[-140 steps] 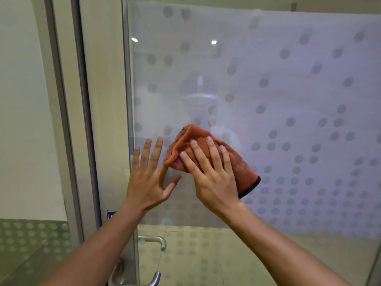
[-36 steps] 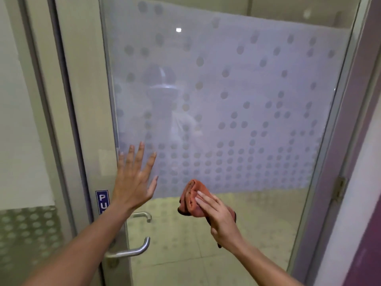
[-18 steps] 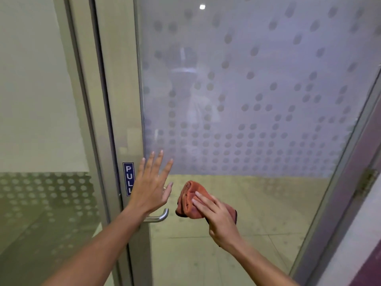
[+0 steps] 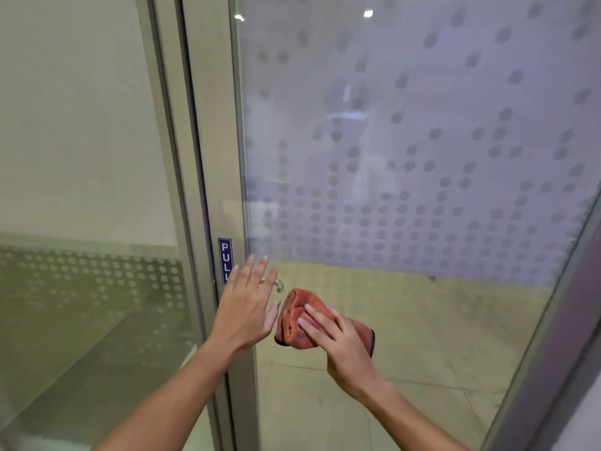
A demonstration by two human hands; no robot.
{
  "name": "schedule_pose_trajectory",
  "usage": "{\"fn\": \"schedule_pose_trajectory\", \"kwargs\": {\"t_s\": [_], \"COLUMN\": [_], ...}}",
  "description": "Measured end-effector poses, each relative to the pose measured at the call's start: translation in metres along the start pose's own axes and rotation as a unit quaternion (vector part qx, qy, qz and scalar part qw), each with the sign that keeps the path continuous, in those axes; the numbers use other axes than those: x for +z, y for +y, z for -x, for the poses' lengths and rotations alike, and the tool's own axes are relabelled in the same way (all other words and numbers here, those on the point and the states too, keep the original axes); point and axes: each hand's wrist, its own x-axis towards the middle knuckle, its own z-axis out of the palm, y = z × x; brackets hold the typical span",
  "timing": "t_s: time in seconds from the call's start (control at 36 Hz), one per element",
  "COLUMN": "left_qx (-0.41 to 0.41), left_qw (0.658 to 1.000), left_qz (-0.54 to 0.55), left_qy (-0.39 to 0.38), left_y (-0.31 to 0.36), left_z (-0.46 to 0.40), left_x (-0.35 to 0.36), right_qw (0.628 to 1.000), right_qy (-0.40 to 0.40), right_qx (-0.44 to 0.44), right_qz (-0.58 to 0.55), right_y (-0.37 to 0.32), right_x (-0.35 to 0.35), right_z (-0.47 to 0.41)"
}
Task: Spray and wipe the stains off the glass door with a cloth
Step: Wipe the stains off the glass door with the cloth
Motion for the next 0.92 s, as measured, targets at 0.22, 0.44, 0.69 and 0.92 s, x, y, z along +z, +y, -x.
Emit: {"fn": "schedule_pose_trajectory", "kwargs": {"t_s": [0.22, 0.44, 0.69, 0.92], "left_qx": [-0.059, -0.122, -0.182, -0.251], "left_qw": [0.998, 0.989, 0.972, 0.954], "left_qz": [-0.006, -0.044, -0.088, -0.090], "left_qy": [-0.019, -0.072, -0.118, -0.138], "left_y": [0.019, 0.013, -0.012, -0.038], "left_z": [0.068, 0.139, 0.215, 0.270], "left_x": [-0.019, -0.035, -0.045, -0.070], "right_qw": [0.998, 0.991, 0.982, 0.971], "right_qy": [-0.004, 0.032, 0.017, 0.003], "right_qx": [-0.057, -0.118, -0.172, -0.212], "right_qz": [-0.004, -0.057, -0.075, -0.114], "right_y": [-0.023, -0.055, -0.114, -0.168], "right_x": [0.008, 0.034, 0.047, 0.063], "right_z": [0.025, 0.041, 0.043, 0.034]}}
